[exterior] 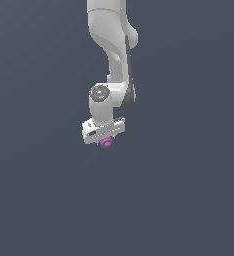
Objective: Pick up the object and move it to a goal position.
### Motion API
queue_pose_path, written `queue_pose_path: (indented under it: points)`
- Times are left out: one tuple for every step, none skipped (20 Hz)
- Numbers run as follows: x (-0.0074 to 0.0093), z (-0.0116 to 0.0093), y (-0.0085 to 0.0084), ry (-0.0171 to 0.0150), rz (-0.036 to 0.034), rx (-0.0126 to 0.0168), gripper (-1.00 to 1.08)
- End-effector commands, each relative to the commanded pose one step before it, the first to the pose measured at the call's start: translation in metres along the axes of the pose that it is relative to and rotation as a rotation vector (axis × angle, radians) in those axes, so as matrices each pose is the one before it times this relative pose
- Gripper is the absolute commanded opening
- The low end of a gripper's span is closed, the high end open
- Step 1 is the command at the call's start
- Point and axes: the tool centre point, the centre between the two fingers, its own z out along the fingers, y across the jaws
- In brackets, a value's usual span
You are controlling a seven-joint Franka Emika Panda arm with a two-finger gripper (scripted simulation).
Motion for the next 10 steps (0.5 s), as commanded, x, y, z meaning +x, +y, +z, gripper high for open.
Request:
queue_pose_path:
  points:
    - [0.00394, -0.00908, 0.00955, 0.00065, 0.00049, -0.00048, -1.0]
    - [0.00192, -0.00409, 0.00456, 0.00005, 0.00002, 0.00069, -1.0]
    - [0.00208, -0.00457, 0.00483, 0.0, 0.0, 0.0, -1.0]
    - [0.00222, -0.00484, 0.00513, 0.0, 0.0, 0.0, -1.0]
    - [0.00235, -0.00509, 0.0054, 0.0, 0.0, 0.0, -1.0]
    - [0.00247, -0.00532, 0.00566, 0.0, 0.0, 0.0, -1.0]
    - [0.00259, -0.00552, 0.00589, 0.0, 0.0, 0.0, -1.0]
    - [0.00269, -0.0057, 0.00609, 0.0, 0.0, 0.0, -1.0]
    - [0.00279, -0.00585, 0.00628, 0.0, 0.0, 0.0, -1.0]
    - [0.00288, -0.00599, 0.00644, 0.0, 0.0, 0.0, -1.0]
